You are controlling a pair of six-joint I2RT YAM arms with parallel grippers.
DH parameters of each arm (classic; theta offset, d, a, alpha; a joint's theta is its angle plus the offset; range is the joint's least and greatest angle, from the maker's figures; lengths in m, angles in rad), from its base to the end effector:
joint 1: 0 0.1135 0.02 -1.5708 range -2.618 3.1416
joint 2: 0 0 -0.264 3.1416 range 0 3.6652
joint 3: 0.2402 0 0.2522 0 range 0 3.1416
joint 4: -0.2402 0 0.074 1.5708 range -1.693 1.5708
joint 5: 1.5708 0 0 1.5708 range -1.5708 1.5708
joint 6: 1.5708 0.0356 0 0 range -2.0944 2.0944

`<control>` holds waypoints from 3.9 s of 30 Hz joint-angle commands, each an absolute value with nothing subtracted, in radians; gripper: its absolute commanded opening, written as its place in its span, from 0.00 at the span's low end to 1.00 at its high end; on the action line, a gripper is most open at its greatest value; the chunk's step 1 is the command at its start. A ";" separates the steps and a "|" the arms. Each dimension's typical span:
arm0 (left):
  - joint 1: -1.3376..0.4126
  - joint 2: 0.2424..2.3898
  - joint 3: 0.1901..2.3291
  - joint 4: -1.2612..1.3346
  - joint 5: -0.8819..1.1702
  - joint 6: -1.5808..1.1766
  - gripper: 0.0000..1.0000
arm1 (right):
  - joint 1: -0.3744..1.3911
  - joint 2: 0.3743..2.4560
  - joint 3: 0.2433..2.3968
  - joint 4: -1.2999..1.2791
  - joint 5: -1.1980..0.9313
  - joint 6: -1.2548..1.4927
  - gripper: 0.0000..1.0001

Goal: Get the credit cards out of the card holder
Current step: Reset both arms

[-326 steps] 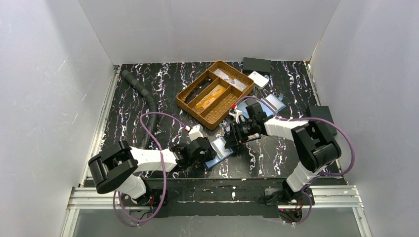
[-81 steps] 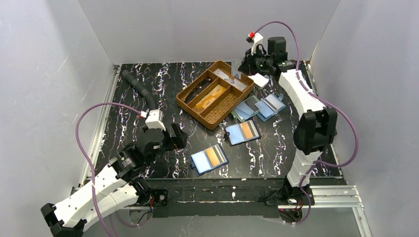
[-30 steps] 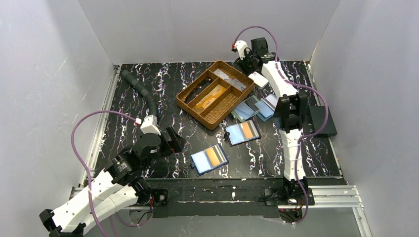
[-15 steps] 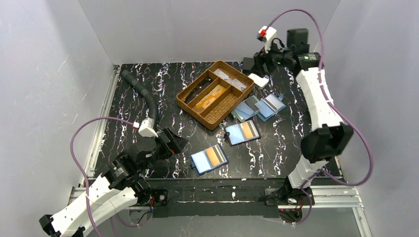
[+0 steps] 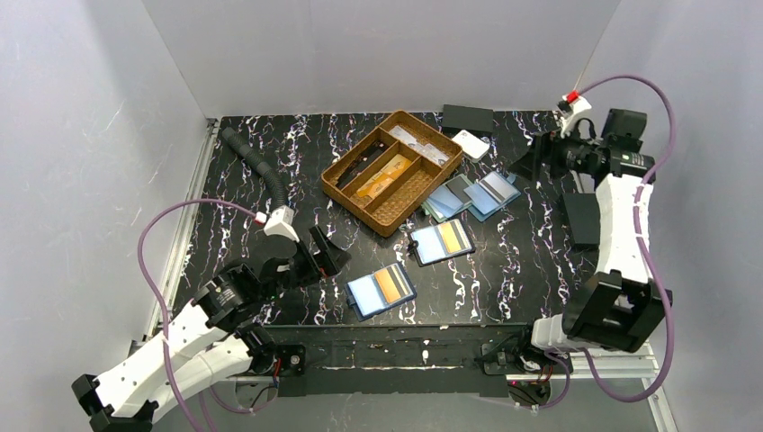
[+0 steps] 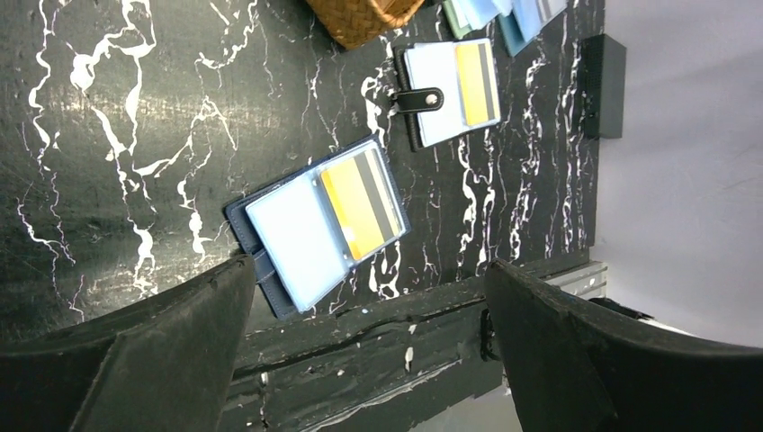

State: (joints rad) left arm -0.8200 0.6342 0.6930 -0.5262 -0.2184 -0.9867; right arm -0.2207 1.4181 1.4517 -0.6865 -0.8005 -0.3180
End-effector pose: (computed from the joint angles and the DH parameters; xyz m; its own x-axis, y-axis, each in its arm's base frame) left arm 0.1049 -0.1011 0.2952 -0.6549 -0.4919 -0.5737 0.0644 0.7201 -0.6909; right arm 0.2994 -0.0410 0.3826 -0.4368 -0.1251 -0.8908 -0.5689 0.8055 0.1658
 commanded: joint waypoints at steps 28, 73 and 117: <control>-0.815 0.774 1.044 -1.063 -0.393 -1.107 0.98 | -0.316 1.072 1.081 -0.662 -0.697 -0.205 0.98; -0.816 0.401 0.752 -0.717 0.000 -0.942 0.98 | -0.318 0.889 0.961 -0.540 -0.819 -0.031 0.98; -0.817 0.444 0.639 -0.399 0.182 -0.914 0.98 | -0.318 1.002 0.989 -0.577 -1.017 -0.167 0.98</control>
